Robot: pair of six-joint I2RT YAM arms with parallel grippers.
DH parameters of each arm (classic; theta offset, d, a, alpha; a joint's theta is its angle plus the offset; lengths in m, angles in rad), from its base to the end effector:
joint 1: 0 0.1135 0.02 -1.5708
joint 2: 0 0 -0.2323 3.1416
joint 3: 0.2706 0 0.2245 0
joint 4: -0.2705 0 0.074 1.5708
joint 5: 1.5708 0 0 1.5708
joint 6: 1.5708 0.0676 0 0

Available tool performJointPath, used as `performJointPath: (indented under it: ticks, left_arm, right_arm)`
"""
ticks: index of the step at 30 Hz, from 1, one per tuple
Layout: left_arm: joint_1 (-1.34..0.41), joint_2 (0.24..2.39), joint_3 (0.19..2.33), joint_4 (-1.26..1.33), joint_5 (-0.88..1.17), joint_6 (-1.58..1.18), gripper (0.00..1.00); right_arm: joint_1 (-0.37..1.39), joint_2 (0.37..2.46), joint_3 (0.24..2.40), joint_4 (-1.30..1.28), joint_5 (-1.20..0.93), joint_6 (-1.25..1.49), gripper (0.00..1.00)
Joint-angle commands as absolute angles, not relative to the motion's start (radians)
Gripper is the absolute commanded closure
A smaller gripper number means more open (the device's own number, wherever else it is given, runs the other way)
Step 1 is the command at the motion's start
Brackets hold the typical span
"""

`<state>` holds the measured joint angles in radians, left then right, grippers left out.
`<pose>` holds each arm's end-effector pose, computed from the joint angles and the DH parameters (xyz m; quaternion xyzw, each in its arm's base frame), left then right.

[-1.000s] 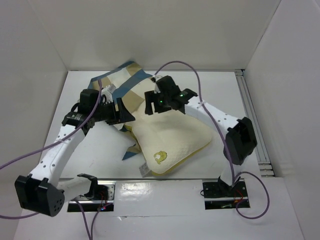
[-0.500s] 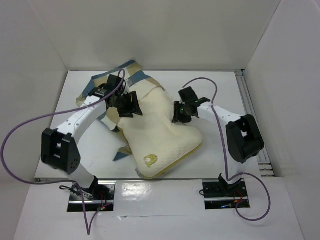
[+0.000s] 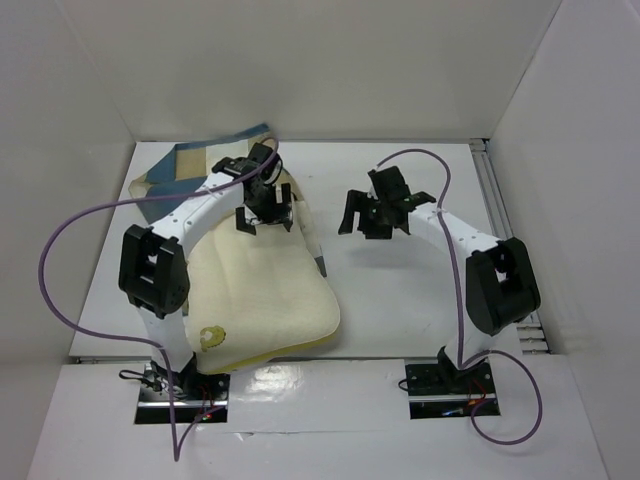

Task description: Put the pillow into the pillowcase

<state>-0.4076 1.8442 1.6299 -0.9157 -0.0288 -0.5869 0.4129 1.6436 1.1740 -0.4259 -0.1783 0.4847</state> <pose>0.3380 -0.1438 0.2218 -0.0905 0.9715 -0.0920 0.1989 0.3110 0.1493 0.1911 0.0043 0.9402 0.2189 0.2609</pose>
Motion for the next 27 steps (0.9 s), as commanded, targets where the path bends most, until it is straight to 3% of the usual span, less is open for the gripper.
performJointPath:
  ticks: [1,10,11,12,13,14,22,27]
  left_arm:
    - [-0.455,1.850,1.675,-0.931,-0.094,-0.623,0.00]
    - [-0.508,2.083,1.830,-0.939,-0.260,-0.701,0.00]
    - [-0.508,2.141,1.847,-0.952,-0.261,-0.710,0.05]
    - [-0.494,2.161,1.861,-0.962,-0.250,-0.700,0.16]
    - [-0.494,2.175,1.873,-0.971,-0.250,-0.699,0.68]
    - [-0.482,2.175,1.893,-0.983,-0.250,-0.699,1.00]
    - [-0.437,2.001,1.855,-0.992,-0.100,-0.655,1.00]
    - [-0.428,1.965,1.824,-0.992,-0.069,-0.646,1.00]
  right_arm:
    - [0.414,1.618,1.150,-0.414,-0.215,0.462,0.14]
    - [0.376,1.775,1.273,-0.337,-0.270,0.428,0.13]
    - [0.376,1.834,1.331,-0.337,-0.270,0.416,0.13]
    - [0.376,1.867,1.360,-0.327,-0.282,0.407,0.13]
    - [0.376,1.899,1.394,-0.327,-0.293,0.396,0.13]
    - [0.376,1.958,1.429,-0.313,-0.293,0.381,0.13]
    - [0.426,2.158,1.620,-0.146,-0.367,0.276,0.00]
    - [0.472,2.264,1.690,-0.068,-0.489,0.258,0.00]
